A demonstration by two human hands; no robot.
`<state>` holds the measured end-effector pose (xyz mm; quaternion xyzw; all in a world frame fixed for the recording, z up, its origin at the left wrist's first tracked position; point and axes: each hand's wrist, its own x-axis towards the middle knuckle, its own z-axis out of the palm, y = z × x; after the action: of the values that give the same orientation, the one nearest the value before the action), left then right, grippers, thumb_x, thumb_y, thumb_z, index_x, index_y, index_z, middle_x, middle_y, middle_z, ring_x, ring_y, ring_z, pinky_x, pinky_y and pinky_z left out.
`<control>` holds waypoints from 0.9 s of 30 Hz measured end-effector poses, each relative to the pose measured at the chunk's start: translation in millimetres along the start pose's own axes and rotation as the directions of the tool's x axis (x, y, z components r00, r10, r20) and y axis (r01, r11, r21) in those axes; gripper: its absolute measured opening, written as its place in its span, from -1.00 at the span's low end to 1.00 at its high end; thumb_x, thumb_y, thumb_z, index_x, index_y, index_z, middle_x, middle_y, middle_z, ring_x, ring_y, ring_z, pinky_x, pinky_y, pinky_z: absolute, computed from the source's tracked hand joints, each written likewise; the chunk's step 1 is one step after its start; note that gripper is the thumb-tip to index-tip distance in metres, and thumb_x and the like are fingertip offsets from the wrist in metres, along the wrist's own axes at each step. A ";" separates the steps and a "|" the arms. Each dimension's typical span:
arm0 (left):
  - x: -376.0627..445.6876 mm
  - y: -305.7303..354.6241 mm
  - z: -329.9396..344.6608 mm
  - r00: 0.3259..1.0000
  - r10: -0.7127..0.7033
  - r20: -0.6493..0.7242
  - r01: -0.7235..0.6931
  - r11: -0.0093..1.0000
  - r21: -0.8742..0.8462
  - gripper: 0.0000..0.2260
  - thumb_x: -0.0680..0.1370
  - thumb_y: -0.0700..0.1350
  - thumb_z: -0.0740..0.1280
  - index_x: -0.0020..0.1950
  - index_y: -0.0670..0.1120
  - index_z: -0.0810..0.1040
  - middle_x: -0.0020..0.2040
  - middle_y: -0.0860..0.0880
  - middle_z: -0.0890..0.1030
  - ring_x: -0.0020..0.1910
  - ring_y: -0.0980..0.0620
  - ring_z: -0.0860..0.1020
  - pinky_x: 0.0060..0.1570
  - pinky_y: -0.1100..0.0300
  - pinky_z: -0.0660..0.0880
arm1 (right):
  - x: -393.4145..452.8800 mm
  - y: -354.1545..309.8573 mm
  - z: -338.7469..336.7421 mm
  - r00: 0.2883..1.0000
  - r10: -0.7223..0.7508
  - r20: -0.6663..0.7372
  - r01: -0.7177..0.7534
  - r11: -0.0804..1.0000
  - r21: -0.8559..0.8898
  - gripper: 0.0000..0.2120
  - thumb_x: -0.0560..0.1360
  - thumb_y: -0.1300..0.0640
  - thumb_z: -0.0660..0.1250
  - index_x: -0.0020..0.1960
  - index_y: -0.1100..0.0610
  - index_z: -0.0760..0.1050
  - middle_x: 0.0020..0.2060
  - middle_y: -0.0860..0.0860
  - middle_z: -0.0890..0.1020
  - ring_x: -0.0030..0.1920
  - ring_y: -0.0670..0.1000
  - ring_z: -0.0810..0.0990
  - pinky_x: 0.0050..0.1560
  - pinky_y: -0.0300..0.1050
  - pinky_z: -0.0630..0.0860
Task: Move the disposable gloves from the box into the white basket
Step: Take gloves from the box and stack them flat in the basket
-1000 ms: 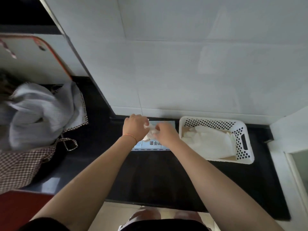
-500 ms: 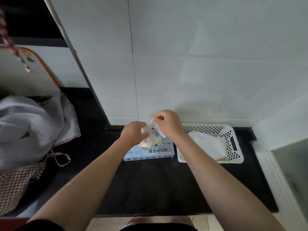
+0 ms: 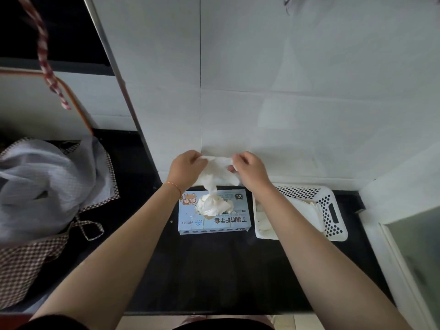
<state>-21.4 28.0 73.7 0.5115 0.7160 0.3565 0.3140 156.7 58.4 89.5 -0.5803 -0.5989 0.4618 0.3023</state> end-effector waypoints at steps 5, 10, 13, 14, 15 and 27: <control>0.1 36.6 -5.7 0.998 -0.035 0.059 0.046 0.983 -0.179 -0.80 0.57 -0.11 0.27 -0.19 -0.20 0.51 -0.32 -0.02 0.45 -0.35 0.04 0.37 -0.34 0.20 0.32 | 4.4 -3.9 -8.8 0.995 0.061 -0.075 -0.050 0.988 0.146 -0.71 0.60 -0.05 0.21 0.01 0.17 0.52 -0.13 0.04 0.70 -0.07 0.05 0.67 0.11 0.08 0.57; -2.3 45.7 15.6 0.893 -0.353 0.279 0.448 0.743 -0.497 -0.84 0.61 -0.18 0.24 -0.17 -0.12 0.46 -0.27 -0.08 0.47 -0.34 -0.03 0.45 -0.33 0.18 0.38 | -7.8 6.4 -30.5 0.983 0.005 -0.186 0.006 0.998 0.062 -0.65 0.56 -0.06 0.30 0.23 0.13 0.42 0.10 -0.01 0.52 0.11 -0.04 0.52 0.00 -0.23 0.40; -11.0 47.8 32.5 0.836 -0.398 0.377 0.548 0.585 -0.598 -0.85 0.62 -0.25 0.20 -0.12 -0.20 0.50 -0.24 -0.13 0.51 -0.31 -0.06 0.51 -0.32 0.14 0.49 | -20.0 11.9 -39.9 0.978 -0.142 -0.156 0.134 0.989 -0.058 -0.76 0.52 -0.08 0.37 0.04 0.07 0.52 0.02 -0.07 0.53 0.09 -0.09 0.50 0.02 -0.29 0.35; -13.5 50.5 38.8 0.827 -0.414 0.380 0.561 0.558 -0.611 -0.83 0.63 -0.27 0.18 -0.13 -0.22 0.48 -0.25 -0.14 0.50 -0.32 -0.06 0.50 -0.33 0.14 0.48 | -24.4 11.3 -44.7 0.973 -0.185 -0.136 0.173 0.980 -0.097 -0.76 0.49 -0.10 0.40 -0.02 0.06 0.53 -0.02 -0.09 0.53 0.06 -0.11 0.50 0.01 -0.33 0.34; -16.4 54.0 44.2 0.819 -0.432 0.379 0.571 0.539 -0.619 -0.80 0.64 -0.29 0.15 -0.15 -0.23 0.46 -0.28 -0.14 0.48 -0.34 -0.05 0.48 -0.37 0.15 0.47 | -28.6 9.6 -49.8 0.971 -0.221 -0.093 0.208 0.969 -0.135 -0.74 0.46 -0.13 0.43 -0.06 0.06 0.55 -0.06 -0.11 0.54 0.03 -0.13 0.50 -0.02 -0.38 0.34; -24.5 110.4 88.7 0.747 -0.497 0.441 0.630 0.319 -0.708 -0.74 0.64 -0.36 0.07 -0.24 -0.18 0.28 -0.40 -0.08 0.22 -0.41 0.02 0.26 -0.63 0.35 0.36 | -46.2 37.6 -72.0 0.771 -0.623 0.134 0.402 0.312 -0.861 -0.22 0.18 -0.13 0.59 0.20 0.16 0.26 0.25 0.24 0.38 0.22 0.24 0.41 0.11 0.16 0.47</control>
<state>113.9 45.9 119.0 0.0427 0.5684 0.4777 0.6684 243.7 24.2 91.7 -0.4746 -0.8589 -0.0860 0.1720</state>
